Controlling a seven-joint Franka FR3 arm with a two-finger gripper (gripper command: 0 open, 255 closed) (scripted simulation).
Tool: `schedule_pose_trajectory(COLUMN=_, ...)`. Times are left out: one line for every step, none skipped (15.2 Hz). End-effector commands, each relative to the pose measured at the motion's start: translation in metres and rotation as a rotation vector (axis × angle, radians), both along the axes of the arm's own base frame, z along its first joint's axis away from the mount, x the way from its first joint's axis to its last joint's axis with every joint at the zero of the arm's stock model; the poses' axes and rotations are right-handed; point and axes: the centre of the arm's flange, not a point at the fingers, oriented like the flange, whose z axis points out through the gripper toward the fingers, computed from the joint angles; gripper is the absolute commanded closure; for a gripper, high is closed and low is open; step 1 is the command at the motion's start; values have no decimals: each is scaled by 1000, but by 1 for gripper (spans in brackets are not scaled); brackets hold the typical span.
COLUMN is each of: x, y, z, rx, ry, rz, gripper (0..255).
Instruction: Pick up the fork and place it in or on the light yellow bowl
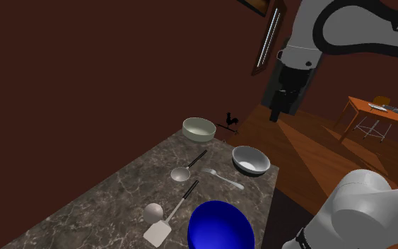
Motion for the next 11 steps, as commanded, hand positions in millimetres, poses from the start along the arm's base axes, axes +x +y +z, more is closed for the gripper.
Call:
schedule_pose_trajectory(x=0, y=0, z=0, rx=0, ry=0, rz=0, gripper=0)
schedule_pose_trajectory(x=5, y=0, z=-12, rx=3, ry=4, rz=8, gripper=0)
schedule_pose_trajectory(x=9, y=1, z=-25, rx=6, ry=7, rz=16, gripper=0)
schedule_pose_trajectory(x=14, y=1, z=-37, rx=9, ry=11, rz=24, gripper=0)
schedule_pose_trajectory(x=18, y=2, z=-50, rx=12, ry=15, rz=33, gripper=0)
schedule_pose_trajectory(x=23, y=3, z=-63, rx=15, ry=19, rz=41, gripper=0)
schedule_pose_trajectory(x=27, y=4, z=-75, rx=18, ry=22, rz=49, gripper=0)
schedule_pose_trajectory(x=31, y=4, z=-88, rx=21, ry=26, rz=57, gripper=0)
schedule_pose_trajectory(x=36, y=5, z=-100, rx=23, ry=30, rz=65, gripper=0)
schedule_pose_trajectory(x=40, y=6, z=-113, rx=26, ry=34, rz=73, gripper=0)
schedule_pose_trajectory(x=44, y=7, z=-125, rx=29, ry=37, rz=82, gripper=0)
